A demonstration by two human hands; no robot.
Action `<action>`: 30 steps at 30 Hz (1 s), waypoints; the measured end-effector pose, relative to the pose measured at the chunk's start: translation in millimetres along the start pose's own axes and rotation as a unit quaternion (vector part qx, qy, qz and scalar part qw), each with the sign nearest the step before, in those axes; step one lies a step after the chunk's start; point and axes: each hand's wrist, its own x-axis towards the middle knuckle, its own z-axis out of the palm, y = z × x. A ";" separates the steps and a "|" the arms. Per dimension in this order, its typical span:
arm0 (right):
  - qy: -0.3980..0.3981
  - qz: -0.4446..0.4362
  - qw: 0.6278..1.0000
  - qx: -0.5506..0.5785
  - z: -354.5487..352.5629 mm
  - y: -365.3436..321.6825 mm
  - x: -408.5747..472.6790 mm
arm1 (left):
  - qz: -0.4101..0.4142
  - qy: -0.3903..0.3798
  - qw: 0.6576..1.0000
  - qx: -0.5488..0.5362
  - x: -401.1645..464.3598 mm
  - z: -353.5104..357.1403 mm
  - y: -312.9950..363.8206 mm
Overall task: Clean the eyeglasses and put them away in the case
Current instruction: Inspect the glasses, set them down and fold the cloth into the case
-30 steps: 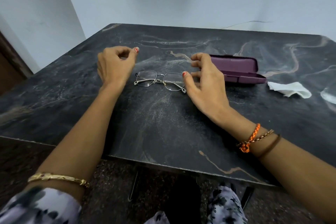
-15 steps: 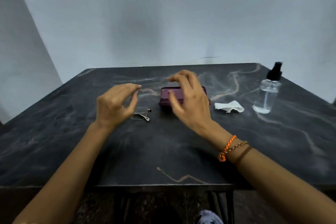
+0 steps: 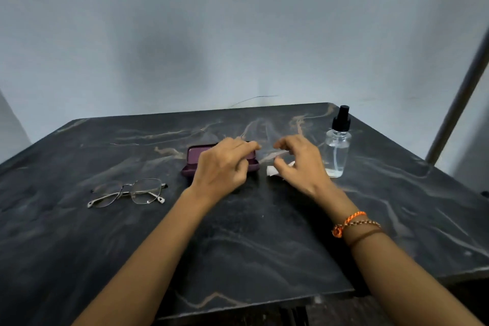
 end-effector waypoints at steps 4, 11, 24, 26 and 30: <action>-0.045 0.010 0.999 -0.030 2.6 0.2 3.6 | -0.104 0.005 0.993 -0.052 -7.6 1.3 -7.3; -0.104 0.014 0.989 -0.100 1.7 8.5 2.6 | -0.139 0.034 0.987 -0.068 -7.2 -0.1 -12.8; 0.197 0.043 0.968 0.153 -16.2 -42.5 10.5 | -0.198 0.095 0.972 -0.085 -7.2 -10.9 -28.4; 0.196 0.054 0.951 0.232 -15.6 -56.7 22.4 | -0.240 0.113 0.954 -0.138 -5.5 -11.1 -27.3; 0.191 0.107 0.909 0.355 5.1 -76.6 43.2 | -0.364 0.132 0.875 -0.292 -0.7 -16.2 -25.8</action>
